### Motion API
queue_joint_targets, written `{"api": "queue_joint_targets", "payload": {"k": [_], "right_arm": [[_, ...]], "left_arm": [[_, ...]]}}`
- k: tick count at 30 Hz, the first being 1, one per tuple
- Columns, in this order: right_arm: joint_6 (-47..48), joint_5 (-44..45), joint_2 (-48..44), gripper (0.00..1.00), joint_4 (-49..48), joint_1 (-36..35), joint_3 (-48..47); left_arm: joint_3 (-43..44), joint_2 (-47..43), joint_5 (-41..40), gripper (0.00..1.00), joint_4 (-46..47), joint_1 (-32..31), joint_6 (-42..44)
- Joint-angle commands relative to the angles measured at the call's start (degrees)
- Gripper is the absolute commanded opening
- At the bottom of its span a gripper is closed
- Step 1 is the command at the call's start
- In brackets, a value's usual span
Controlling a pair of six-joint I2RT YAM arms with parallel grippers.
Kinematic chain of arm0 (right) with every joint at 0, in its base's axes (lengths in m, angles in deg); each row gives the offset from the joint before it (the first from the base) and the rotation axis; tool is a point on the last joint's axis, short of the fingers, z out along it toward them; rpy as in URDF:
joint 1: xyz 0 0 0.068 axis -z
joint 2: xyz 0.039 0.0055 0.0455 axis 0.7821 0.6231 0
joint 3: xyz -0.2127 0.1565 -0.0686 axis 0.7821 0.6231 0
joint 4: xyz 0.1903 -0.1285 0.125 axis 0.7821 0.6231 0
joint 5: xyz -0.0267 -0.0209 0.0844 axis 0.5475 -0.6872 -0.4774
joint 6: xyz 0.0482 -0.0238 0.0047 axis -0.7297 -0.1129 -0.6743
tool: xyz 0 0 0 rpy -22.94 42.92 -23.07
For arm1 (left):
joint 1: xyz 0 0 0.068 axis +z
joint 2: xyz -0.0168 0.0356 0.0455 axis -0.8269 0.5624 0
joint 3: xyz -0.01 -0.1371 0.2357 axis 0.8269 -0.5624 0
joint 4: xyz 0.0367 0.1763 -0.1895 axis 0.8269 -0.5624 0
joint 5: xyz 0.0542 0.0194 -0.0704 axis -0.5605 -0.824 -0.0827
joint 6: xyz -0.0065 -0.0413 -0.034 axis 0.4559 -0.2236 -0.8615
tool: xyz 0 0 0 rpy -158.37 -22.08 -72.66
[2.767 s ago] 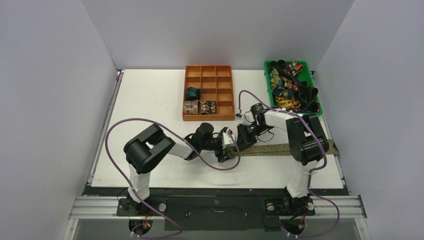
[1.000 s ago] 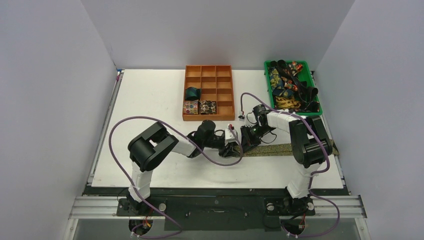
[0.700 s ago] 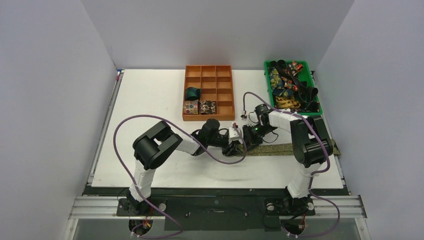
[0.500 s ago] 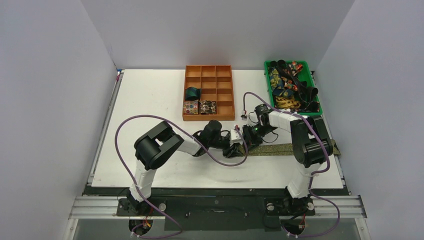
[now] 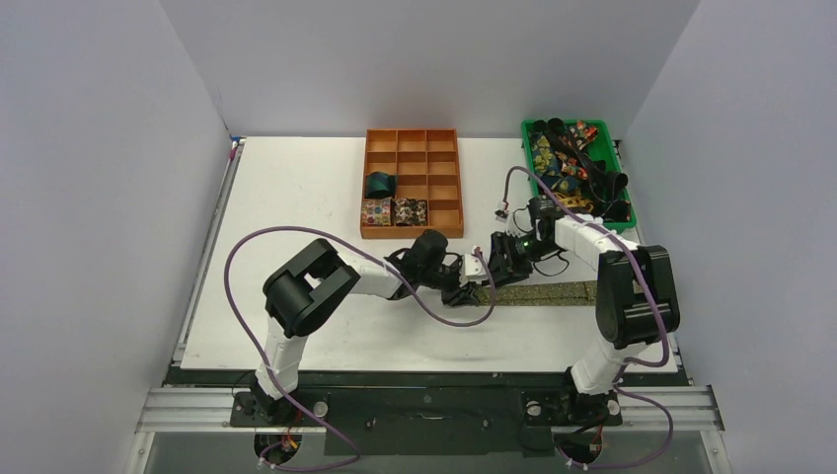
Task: Roll the ties
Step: Roll the tie at the center of the board.
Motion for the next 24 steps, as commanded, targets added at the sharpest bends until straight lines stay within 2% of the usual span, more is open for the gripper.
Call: {"api": "queue_joint_targets", "payload": {"k": [1, 8, 10, 12, 13, 14, 17, 18, 19, 22, 24], "right_arm": [[0.10, -5.73, -2.33, 0.40, 0.76, -2.24, -1.50], [0.48, -1.27, 2.46, 0.42, -0.70, -4.54, -1.43], [1.46, -0.56, 3.76, 0.39, -0.85, -4.48, -1.17], [2.33, -0.47, 4.50, 0.20, -0.84, -4.33, -1.13], [2.61, -0.16, 4.62, 0.04, -0.84, -4.21, -1.19], [2.65, 0.55, 4.69, 0.01, -0.80, -3.89, -1.16], [5.78, 2.56, 5.34, 0.00, 0.29, -2.60, -1.08], [6.31, 3.96, 6.00, 0.00, 0.92, -2.08, -1.07], [7.07, 4.78, 6.30, 0.00, 1.00, -1.81, -1.01], [7.90, 8.08, 7.99, 0.00, 1.18, -1.03, -0.90], [8.05, 8.94, 8.76, 0.00, 1.11, -0.93, -1.09]], "left_arm": [[-1.44, 4.11, -5.61, 0.20, -16.48, 0.59, 3.40], [-0.76, 4.07, -5.63, 0.20, -17.71, 0.59, 3.54], [-0.64, 4.04, -5.75, 0.20, -17.85, 0.59, 3.65], [-0.46, 4.05, -5.84, 0.21, -18.17, 0.59, 3.73], [-0.42, 4.00, -5.85, 0.21, -18.33, 0.63, 3.69], [-0.36, 3.76, -5.65, 0.24, -18.46, 0.65, 3.68], [-0.89, 2.65, -4.31, 0.38, -16.82, 1.26, 3.43], [-1.51, 1.60, -3.07, 0.47, -16.03, 1.50, 2.91], [-1.83, 1.02, -2.35, 0.52, -13.88, 2.13, 2.35], [-2.87, -2.88, 0.64, 0.78, -8.83, 3.00, 0.14], [-3.09, -4.90, 0.84, 0.84, -4.67, 3.18, -0.26]]}}
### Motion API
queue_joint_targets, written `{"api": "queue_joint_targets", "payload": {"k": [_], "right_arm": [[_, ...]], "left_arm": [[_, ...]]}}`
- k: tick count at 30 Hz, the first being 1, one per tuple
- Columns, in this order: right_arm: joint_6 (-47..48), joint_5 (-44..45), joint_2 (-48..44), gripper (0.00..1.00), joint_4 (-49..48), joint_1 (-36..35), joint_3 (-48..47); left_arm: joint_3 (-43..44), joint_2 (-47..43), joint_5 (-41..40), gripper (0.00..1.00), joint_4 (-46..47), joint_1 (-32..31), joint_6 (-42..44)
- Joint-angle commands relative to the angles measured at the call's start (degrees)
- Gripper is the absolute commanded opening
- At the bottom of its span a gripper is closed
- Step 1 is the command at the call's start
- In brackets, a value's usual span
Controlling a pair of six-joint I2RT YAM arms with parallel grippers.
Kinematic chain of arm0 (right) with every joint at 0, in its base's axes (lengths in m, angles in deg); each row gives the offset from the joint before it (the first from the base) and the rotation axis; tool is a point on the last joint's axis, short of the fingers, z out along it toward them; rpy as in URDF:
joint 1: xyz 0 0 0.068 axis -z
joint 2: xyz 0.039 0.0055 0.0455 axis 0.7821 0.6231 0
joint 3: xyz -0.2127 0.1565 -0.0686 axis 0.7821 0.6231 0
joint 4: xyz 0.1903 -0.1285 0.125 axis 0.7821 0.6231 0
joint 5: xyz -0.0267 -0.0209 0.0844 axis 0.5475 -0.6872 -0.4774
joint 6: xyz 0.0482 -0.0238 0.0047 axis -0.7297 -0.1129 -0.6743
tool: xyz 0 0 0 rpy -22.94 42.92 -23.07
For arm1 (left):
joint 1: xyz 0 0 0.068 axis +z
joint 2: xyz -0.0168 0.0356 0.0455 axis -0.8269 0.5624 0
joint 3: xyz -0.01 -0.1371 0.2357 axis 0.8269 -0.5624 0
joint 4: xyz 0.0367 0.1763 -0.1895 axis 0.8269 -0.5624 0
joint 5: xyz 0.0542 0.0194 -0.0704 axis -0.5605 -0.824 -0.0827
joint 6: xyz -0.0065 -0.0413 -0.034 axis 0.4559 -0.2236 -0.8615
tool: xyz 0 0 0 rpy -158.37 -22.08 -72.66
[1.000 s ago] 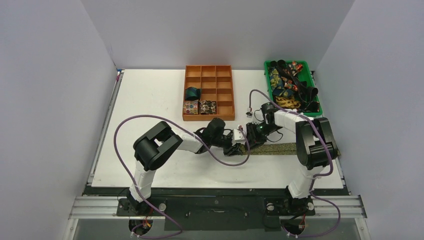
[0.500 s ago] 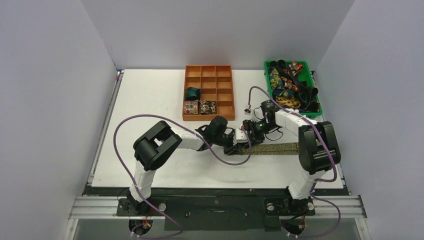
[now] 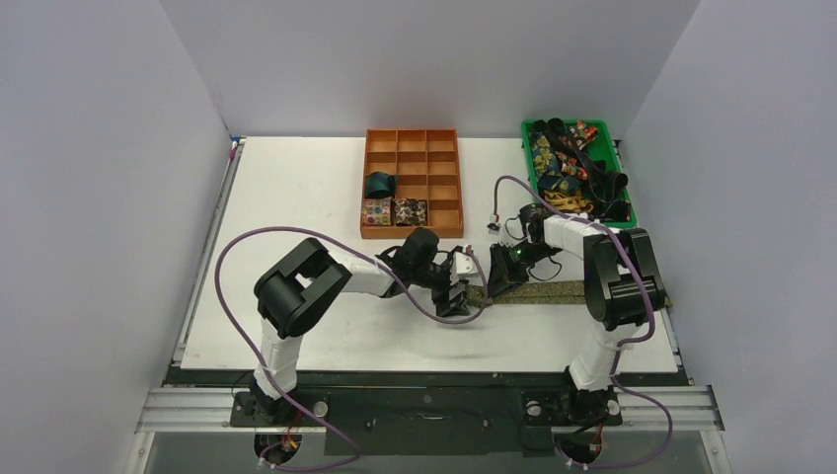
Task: Roll the ties
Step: Roll the tie at the center of the board.
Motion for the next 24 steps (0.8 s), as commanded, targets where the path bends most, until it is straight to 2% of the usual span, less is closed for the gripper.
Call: {"api": "queue_joint_targets", "payload": {"k": [1, 2, 7, 13, 18, 20, 22, 23, 24], "right_arm": [[3.62, 9.07, 2.55, 0.00, 0.03, 0.68, -0.43], [3.49, 9.32, 2.95, 0.00, -0.09, 0.72, -0.44], [2.89, 10.00, 3.85, 0.00, -0.46, 0.71, -0.57], [2.39, 7.77, 2.96, 0.00, -0.90, 0.68, -0.85], [1.01, 3.64, 0.74, 0.00, -1.57, 0.68, -1.29], [-0.01, 1.31, -0.63, 0.00, -1.77, 0.61, -1.50], [-0.70, -0.77, -2.41, 0.00, -1.69, 0.79, -1.70], [-0.91, -1.31, -3.83, 0.00, -1.49, 0.87, -1.68], [-1.07, -2.24, -4.43, 0.00, -1.12, 1.01, -1.68]], "left_arm": [[-2.41, -3.65, -1.60, 0.87, 2.58, 1.82, -3.84], [-2.48, -4.37, -1.82, 0.90, 4.09, 1.81, -4.80], [-2.12, -2.78, -3.65, 0.94, 10.15, 0.31, -7.46], [1.65, 4.14, -4.81, 0.94, 10.56, -1.50, -7.55], [2.60, 6.48, -3.26, 0.93, 6.80, -2.31, -4.48], [3.00, 7.09, -3.77, 0.84, 4.71, -2.45, -3.20], [2.91, 7.09, -3.71, 0.60, 2.76, -2.19, -3.01], [2.64, 6.73, -3.32, 0.55, 2.25, -1.81, -2.85], [1.89, 6.39, -2.60, 0.46, 1.45, -1.67, -2.44]]}}
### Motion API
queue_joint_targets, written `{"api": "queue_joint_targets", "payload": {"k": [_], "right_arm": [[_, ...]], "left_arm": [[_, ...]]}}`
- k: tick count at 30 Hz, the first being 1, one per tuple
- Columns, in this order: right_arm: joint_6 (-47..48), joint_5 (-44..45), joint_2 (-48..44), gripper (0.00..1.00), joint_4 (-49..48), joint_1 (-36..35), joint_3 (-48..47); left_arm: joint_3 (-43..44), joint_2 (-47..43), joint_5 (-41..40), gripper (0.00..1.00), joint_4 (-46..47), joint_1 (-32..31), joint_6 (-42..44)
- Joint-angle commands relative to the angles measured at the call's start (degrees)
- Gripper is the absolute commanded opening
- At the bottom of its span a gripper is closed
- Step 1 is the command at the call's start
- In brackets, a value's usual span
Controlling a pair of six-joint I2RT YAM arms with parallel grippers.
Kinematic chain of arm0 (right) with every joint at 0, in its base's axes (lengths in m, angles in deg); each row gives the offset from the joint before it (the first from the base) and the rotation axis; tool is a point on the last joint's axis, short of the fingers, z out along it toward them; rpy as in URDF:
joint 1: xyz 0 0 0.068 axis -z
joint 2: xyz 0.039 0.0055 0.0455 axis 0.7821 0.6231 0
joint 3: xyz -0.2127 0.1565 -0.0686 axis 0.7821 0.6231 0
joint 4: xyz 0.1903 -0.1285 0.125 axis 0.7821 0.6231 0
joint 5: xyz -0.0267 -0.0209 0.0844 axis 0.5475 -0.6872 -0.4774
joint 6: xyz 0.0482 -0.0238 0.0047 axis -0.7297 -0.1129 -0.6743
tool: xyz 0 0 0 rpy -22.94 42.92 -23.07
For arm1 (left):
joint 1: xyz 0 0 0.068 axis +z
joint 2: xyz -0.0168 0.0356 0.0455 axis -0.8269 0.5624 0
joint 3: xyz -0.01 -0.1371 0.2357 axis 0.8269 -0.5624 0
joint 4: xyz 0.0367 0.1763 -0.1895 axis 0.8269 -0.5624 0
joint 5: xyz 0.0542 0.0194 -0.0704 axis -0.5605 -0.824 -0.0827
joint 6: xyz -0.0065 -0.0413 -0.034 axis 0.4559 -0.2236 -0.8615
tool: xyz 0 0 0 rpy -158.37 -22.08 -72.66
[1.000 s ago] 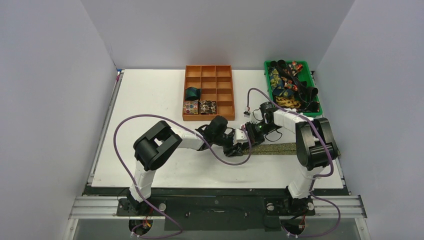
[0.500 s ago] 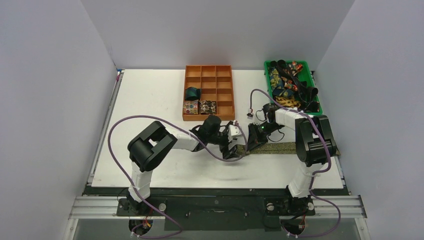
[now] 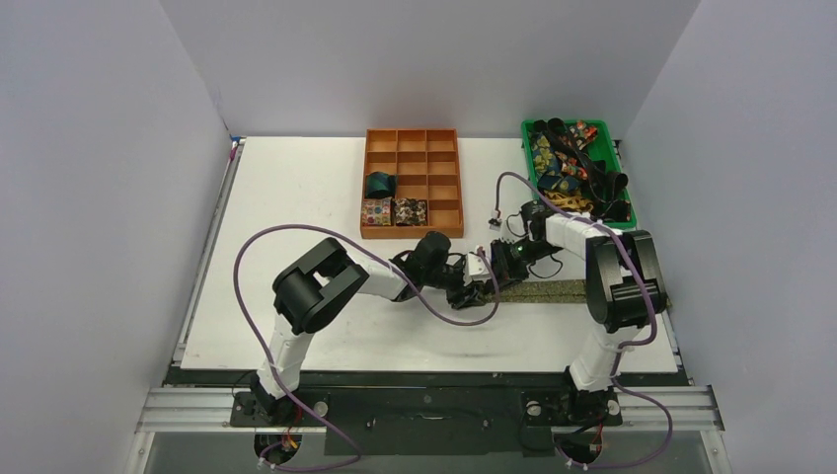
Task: Roll the ties
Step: Roll the tie at the center of the board.
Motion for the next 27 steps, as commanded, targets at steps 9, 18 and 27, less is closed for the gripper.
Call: {"api": "queue_joint_targets", "payload": {"k": [9, 18, 27], "right_arm": [[0.94, 7.59, 0.11, 0.00, -0.07, 0.15, -0.90], [0.74, 15.94, 4.82, 0.00, -3.05, -4.18, -1.89], [-0.43, 17.01, 5.59, 0.00, -5.31, -5.62, -1.17]], "left_arm": [[-3.86, -1.56, 2.95, 0.15, -11.13, 1.48, 1.42], [-10.46, -6.96, 7.35, 0.71, -1.34, 5.50, -2.28], [-14.05, -8.24, 7.27, 0.69, 8.66, 5.82, -7.31]]}}
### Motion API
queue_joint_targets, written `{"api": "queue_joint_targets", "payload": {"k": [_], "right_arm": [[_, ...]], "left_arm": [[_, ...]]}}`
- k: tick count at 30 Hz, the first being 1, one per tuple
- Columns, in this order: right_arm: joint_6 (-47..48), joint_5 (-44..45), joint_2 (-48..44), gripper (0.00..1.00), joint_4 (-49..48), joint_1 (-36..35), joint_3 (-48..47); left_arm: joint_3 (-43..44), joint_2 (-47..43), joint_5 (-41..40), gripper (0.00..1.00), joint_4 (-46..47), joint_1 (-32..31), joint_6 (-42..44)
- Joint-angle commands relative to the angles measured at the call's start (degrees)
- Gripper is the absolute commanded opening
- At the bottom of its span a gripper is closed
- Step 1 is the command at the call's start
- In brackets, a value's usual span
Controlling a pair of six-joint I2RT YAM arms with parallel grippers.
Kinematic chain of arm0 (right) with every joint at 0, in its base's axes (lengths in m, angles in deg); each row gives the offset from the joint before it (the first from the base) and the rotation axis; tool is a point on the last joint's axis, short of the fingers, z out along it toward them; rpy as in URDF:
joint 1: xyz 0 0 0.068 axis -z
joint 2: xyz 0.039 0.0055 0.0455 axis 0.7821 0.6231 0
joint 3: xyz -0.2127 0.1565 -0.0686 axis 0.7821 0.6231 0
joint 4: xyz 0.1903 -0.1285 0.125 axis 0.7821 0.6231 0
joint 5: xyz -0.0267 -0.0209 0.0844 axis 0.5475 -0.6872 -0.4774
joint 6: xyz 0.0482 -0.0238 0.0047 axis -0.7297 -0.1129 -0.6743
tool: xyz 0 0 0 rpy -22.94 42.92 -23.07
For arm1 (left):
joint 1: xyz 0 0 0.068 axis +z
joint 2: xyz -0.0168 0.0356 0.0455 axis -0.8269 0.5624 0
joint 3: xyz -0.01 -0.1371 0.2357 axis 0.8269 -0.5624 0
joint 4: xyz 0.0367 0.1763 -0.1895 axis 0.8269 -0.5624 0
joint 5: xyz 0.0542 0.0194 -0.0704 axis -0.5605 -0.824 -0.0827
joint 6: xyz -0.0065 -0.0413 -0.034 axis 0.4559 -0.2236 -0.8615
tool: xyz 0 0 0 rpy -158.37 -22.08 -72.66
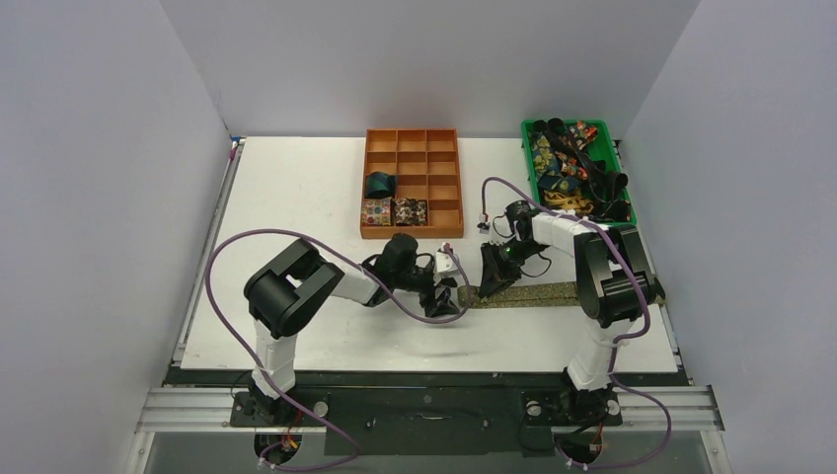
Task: Roll the ties
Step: Roll the tie at the center of the board.
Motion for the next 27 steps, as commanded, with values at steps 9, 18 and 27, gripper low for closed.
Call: {"api": "queue_joint_targets", "payload": {"k": [9, 18, 27], "right_arm": [[1.93, 10.71, 2.54, 0.00, -6.28, -1.44, 2.43], [2.00, 9.34, 2.72, 0.00, -6.70, -1.44, 2.36], [2.37, 6.51, 2.96, 0.00, -7.81, -1.39, 2.03]], "left_arm": [[2.03, 1.91, 1.53, 0.42, 12.37, -2.10, -11.25], [5.95, 4.64, -0.11, 0.44, 13.79, -4.43, -12.53], [3.07, 6.36, -0.56, 0.65, 12.43, -2.25, -8.38]]}}
